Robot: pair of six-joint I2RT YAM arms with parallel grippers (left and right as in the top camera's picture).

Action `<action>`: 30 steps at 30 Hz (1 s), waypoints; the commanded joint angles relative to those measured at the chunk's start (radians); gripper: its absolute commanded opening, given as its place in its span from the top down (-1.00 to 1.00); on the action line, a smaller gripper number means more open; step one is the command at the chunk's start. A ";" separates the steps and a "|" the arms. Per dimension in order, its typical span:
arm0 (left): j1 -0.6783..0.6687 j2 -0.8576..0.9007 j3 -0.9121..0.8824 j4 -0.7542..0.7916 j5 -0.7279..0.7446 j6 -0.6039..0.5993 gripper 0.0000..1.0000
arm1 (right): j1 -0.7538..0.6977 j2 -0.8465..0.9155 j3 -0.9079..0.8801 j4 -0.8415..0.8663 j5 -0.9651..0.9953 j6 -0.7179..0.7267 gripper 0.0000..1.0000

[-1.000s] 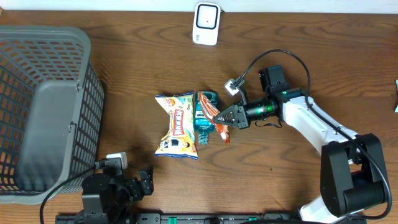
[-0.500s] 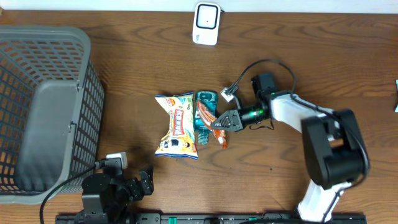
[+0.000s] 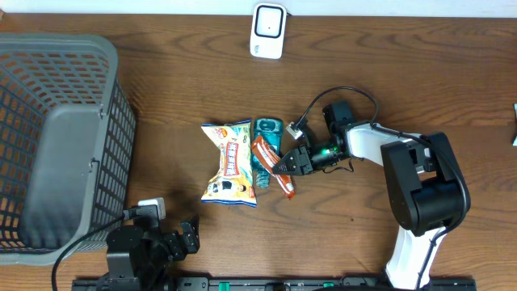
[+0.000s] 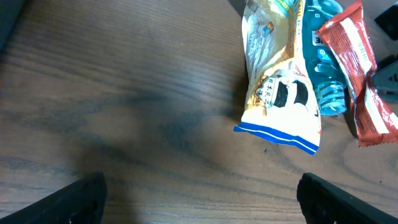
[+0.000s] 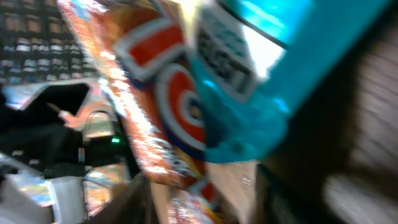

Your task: Scan the item barcode

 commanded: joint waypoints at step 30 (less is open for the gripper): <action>-0.004 0.000 0.003 -0.011 0.008 0.006 -0.96 | 0.090 0.012 -0.003 0.045 0.087 -0.393 -0.32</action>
